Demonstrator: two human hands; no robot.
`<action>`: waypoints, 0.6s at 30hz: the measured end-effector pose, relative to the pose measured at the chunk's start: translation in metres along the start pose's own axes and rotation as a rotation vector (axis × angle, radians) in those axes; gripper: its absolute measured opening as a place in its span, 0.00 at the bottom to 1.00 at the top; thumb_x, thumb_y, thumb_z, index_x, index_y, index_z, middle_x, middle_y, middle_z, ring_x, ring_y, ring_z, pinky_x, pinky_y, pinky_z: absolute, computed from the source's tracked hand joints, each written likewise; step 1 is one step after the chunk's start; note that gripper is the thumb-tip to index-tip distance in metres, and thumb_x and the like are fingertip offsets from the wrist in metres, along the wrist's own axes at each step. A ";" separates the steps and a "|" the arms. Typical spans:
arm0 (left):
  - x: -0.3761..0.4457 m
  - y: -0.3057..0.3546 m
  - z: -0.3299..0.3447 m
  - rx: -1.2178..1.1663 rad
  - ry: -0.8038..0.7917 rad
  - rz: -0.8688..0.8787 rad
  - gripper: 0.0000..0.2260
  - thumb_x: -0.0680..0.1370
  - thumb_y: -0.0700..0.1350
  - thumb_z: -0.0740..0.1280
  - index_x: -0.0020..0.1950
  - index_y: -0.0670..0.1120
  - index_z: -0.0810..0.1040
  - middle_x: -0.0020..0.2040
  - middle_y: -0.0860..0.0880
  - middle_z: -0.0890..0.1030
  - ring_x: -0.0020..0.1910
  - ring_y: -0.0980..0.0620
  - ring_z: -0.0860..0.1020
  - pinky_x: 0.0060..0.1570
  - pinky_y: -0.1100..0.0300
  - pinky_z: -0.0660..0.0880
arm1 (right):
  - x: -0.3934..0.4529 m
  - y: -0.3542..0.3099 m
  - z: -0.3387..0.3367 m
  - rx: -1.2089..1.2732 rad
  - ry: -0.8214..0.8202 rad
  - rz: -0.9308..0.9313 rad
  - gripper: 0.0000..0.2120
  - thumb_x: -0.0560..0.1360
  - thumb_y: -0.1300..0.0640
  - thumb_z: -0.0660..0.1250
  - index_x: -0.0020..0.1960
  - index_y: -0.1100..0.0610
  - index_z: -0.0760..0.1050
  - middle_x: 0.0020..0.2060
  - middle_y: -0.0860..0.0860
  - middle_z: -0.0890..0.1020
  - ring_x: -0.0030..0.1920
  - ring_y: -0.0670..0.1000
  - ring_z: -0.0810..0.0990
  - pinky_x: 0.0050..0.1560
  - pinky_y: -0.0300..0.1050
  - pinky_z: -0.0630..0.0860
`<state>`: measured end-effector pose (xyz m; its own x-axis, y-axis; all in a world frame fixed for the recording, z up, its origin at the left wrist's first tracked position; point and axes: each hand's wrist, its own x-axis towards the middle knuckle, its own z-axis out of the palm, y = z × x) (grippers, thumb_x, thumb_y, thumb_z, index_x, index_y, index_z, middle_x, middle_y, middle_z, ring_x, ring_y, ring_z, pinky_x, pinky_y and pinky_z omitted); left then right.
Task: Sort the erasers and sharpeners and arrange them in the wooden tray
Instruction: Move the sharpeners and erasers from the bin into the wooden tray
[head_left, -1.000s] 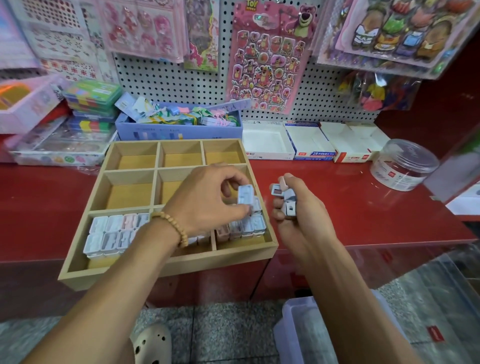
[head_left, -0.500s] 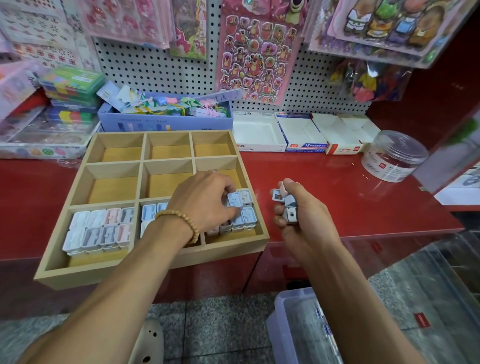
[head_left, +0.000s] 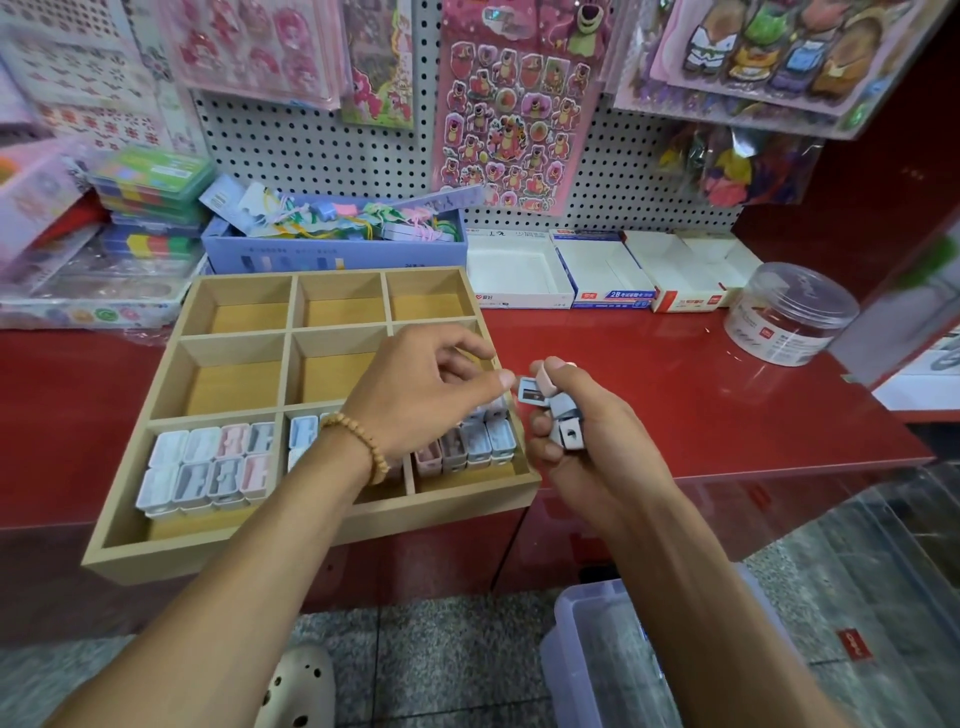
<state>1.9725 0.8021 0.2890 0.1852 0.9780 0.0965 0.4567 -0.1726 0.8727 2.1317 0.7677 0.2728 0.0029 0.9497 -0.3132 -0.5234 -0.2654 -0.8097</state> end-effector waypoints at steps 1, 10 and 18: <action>-0.002 0.000 0.002 -0.086 -0.021 -0.035 0.10 0.71 0.49 0.76 0.49 0.49 0.80 0.35 0.53 0.84 0.34 0.57 0.81 0.38 0.62 0.76 | 0.000 0.001 0.003 0.014 -0.017 0.004 0.07 0.75 0.57 0.70 0.49 0.59 0.77 0.39 0.53 0.75 0.29 0.45 0.70 0.24 0.36 0.62; -0.008 0.002 0.007 -0.565 -0.031 -0.309 0.15 0.70 0.38 0.77 0.53 0.43 0.77 0.43 0.42 0.86 0.41 0.43 0.85 0.31 0.62 0.77 | -0.004 0.003 0.020 -0.002 -0.071 -0.004 0.10 0.71 0.57 0.69 0.50 0.59 0.79 0.35 0.49 0.82 0.28 0.44 0.68 0.24 0.34 0.60; -0.011 0.002 0.004 -0.362 0.044 -0.156 0.07 0.70 0.38 0.77 0.43 0.46 0.83 0.37 0.49 0.85 0.37 0.53 0.83 0.41 0.57 0.81 | -0.004 -0.001 0.015 0.008 0.057 -0.064 0.03 0.77 0.63 0.68 0.50 0.63 0.77 0.33 0.52 0.75 0.29 0.45 0.69 0.25 0.35 0.63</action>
<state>1.9751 0.7902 0.2878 0.0963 0.9947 -0.0369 0.1383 0.0233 0.9901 2.1194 0.7663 0.2822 0.0849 0.9535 -0.2893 -0.5272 -0.2034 -0.8250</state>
